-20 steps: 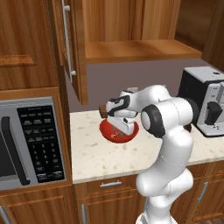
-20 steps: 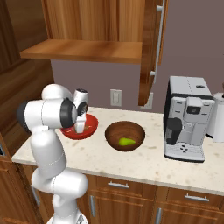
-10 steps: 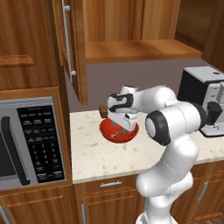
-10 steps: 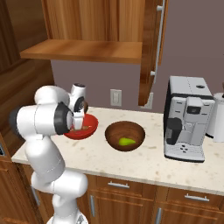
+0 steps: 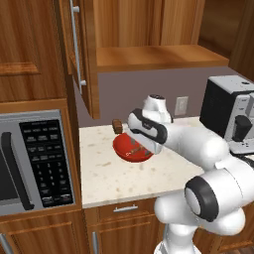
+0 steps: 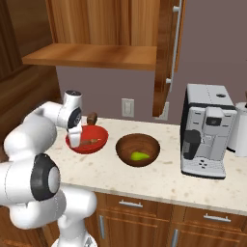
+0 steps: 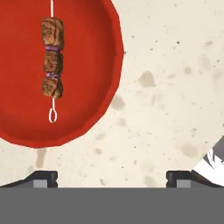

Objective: Pick both bowls and place them on the counter. Then place the pear in one bowl and place the kebab skewer in the other bowl.

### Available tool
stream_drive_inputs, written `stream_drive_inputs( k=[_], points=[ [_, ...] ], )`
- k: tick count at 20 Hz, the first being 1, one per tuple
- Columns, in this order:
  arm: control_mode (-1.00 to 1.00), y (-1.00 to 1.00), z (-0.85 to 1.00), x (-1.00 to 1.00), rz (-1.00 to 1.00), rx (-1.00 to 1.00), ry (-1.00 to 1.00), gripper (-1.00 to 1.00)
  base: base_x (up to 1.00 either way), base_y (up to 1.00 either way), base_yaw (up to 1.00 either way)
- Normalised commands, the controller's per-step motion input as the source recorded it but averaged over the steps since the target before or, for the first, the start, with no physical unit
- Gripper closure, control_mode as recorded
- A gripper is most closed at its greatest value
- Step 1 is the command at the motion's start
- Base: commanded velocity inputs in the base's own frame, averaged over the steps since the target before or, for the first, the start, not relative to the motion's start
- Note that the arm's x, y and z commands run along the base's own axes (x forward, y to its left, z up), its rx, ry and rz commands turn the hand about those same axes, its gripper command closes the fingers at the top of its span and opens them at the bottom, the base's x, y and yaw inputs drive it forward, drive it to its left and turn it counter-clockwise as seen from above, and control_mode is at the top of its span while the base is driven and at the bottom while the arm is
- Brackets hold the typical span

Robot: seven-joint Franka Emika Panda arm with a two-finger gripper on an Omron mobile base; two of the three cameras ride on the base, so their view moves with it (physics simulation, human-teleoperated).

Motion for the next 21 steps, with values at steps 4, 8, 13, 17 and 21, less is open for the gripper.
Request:
stream_drive_inputs(
  k=[4,8,13,17,21],
  points=[
    [-1.00,0.00,0.49,-1.00,-0.01,0.00,-0.05,-1.00,0.00,0.00,0.00],
    [-1.00,0.00,0.59,-0.99,0.00,-0.01,-0.11,-1.00,0.00,0.00,0.00],
    [-1.00,0.00,0.12,-0.52,0.00,-0.01,-0.03,-1.00,0.00,0.00,0.00],
    [-1.00,0.00,0.00,0.00,0.00,0.00,0.00,-1.00,0.00,0.00,0.00],
    [-1.00,0.00,0.00,-0.32,0.00,0.00,-0.05,-1.00,0.00,0.00,0.00]
  ],
)
